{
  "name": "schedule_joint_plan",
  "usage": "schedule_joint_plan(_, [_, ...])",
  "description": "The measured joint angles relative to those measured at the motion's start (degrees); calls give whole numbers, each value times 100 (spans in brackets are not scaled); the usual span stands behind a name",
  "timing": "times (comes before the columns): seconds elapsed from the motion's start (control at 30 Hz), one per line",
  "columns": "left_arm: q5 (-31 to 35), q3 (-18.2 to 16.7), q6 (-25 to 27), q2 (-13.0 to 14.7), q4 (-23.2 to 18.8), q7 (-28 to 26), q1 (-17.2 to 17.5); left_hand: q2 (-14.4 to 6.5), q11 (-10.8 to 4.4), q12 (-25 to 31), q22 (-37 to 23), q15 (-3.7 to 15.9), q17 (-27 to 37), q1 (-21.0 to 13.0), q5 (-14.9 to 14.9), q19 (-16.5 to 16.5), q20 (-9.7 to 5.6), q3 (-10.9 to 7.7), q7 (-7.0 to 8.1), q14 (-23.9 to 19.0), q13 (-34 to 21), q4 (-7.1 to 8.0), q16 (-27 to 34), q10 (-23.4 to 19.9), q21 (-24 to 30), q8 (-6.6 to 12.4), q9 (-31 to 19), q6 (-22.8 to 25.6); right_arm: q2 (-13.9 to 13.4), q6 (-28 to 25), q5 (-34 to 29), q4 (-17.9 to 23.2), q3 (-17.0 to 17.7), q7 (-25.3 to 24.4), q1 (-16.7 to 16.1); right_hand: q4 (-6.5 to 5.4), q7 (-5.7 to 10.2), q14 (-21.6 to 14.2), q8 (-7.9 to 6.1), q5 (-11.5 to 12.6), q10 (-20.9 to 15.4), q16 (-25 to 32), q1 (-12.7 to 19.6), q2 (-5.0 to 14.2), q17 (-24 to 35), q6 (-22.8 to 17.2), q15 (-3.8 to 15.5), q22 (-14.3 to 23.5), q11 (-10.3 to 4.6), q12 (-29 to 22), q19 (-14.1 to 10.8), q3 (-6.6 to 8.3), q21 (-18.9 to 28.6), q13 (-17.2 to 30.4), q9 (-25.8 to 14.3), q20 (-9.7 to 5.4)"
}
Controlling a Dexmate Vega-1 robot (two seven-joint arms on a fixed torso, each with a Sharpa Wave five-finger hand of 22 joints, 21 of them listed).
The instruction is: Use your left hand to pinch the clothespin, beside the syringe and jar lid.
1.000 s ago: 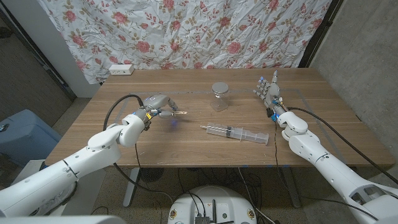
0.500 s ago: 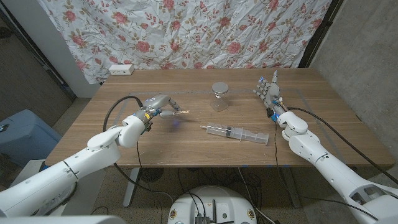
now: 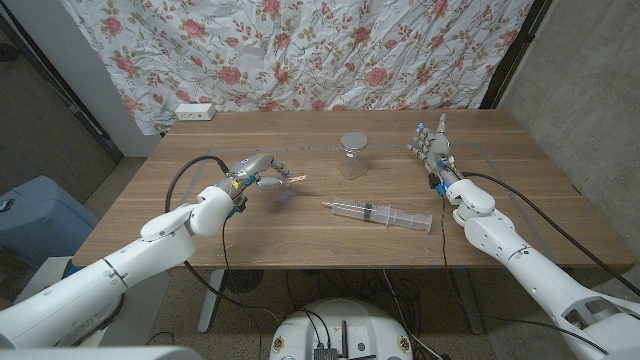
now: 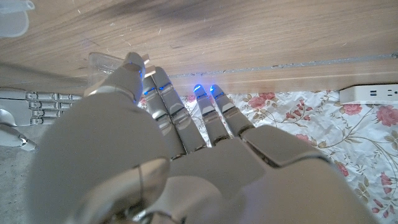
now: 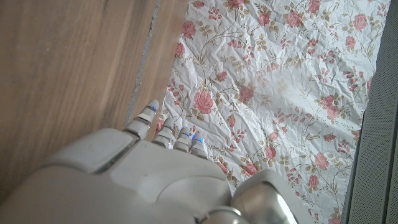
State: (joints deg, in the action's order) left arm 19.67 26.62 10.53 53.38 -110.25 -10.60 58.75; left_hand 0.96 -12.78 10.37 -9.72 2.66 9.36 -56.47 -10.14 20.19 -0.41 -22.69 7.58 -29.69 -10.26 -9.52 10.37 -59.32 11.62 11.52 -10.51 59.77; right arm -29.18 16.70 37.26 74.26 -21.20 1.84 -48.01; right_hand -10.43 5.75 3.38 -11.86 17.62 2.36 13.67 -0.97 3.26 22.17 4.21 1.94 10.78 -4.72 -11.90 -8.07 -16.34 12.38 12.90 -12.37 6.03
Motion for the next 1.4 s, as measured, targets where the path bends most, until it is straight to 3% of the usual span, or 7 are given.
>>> schedule_joint_plan(0.6, [-401, -19, -27, -69, 24, -67, 11, 0, 0, 0, 0, 0, 0, -1, 0, 0, 0, 0, 0, 0, 0, 0, 0, -1, 0, -1, -4, 0, 0, 0, -1, 0, 0, 0, 1, 0, 0, 0, 0, 0, 0, 0, 0, 0, 0, 0, 0, 0, 0, 0, 0, 0, 0, 0, 0, 0])
schedule_joint_plan(1.4, [-412, 79, -71, -82, 56, -184, -41, -107, 8, 32, 0, 1, 1, -109, 1, 52, -9, 15, 10, -62, 0, 15, 1, -97, 0, 18, -2, 96, 4, 0, -2, -7, -2, 2, 5, 0, 0, 0, 0, 0, 0, 0, 0, 0, 0, 0, 0, 0, 0, 0, 0, 0, 0, 0, 0, 0])
